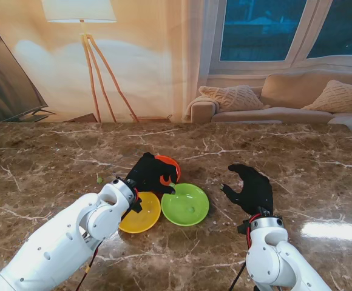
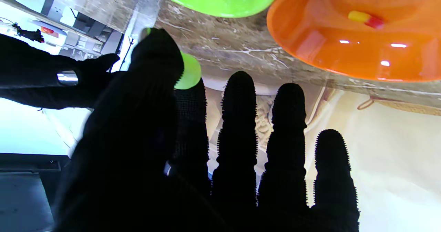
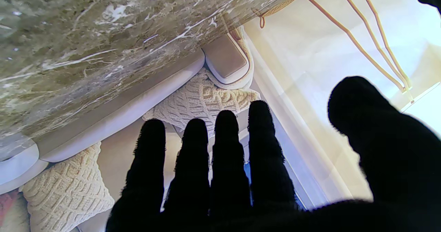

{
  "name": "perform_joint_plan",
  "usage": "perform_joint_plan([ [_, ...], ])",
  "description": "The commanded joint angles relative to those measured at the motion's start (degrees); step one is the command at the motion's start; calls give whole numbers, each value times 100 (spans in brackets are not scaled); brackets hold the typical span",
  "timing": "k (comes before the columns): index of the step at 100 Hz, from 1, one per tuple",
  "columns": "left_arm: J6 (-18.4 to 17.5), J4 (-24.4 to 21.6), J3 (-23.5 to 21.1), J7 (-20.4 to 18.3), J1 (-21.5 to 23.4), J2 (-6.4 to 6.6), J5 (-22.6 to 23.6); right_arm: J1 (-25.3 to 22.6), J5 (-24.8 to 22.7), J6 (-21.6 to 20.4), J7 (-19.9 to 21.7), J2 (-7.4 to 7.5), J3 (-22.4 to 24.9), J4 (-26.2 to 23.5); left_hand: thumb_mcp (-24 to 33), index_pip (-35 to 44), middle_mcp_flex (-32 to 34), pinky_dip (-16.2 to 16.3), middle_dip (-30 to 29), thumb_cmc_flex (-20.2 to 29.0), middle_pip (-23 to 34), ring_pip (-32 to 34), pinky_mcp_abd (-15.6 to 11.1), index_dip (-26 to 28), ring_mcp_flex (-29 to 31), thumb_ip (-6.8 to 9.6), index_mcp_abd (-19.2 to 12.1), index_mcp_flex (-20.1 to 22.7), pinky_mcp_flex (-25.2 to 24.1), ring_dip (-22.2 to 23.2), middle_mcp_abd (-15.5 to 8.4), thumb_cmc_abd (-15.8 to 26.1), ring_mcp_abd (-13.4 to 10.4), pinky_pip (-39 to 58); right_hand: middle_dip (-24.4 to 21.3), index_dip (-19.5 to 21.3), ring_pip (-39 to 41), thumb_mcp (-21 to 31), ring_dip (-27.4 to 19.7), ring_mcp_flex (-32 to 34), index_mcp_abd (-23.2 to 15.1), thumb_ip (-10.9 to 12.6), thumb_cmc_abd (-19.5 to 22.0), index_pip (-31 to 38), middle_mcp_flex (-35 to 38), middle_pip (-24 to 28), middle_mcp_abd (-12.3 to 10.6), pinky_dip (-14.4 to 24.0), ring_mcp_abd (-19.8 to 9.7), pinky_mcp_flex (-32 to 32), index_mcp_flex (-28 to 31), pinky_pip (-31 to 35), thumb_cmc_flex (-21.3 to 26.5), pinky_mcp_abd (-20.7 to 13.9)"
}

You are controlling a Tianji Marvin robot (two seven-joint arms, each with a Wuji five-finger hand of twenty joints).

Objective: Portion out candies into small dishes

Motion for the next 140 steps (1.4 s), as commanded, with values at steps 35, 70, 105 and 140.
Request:
perform_joint_plan([
  [35, -285, 106, 229, -261, -97, -9, -99, -85, 2, 0, 30, -19, 35, -14, 125, 263, 71, -10, 101, 250, 14, -133, 140, 23, -47, 60, -312, 312, -129, -86, -139, 277, -24, -144, 41, -41, 12, 97, 102, -144, -147, 180, -83, 57, -159, -58, 5, 160, 21, -3, 38, 41, -47, -11],
  [70, -436, 127, 241, -424, -141, 16, -189, -97, -11, 3, 7, -21, 47, -18, 145, -1281, -895, 31, -1302, -396, 30, -537, 100, -10, -516, -21, 426, 48, -310, -212, 57, 121, 4, -512, 41, -41, 23, 89, 110, -134, -133, 179, -109, 54, -165, -58, -3, 161, 25, -7, 25, 40, -33, -10],
  [105, -484, 72, 178, -422, -108, 31, -138, -103, -9, 7, 9, -21, 49, -21, 549, -1557, -978, 60, -1323, -646, -22, -609, 98, 177, -541, -133, 432, 50, -316, -232, 39, 146, -1, -582, 42, -39, 21, 88, 110, -141, -137, 179, -124, 57, -162, -55, 1, 161, 26, -7, 34, 38, -24, -9],
  [140, 211, -786, -1017, -985, 403, 221, 395, -102, -12, 14, 20, -19, 38, -23, 494, -1600, -1065, 84, -1343, -600, -69, -617, 90, 185, -546, -99, 426, -43, -295, -231, 29, 206, -21, -577, 41, -39, 21, 91, 111, -141, -140, 179, -131, 54, -164, -56, 12, 162, 22, -7, 26, 35, -19, -10],
])
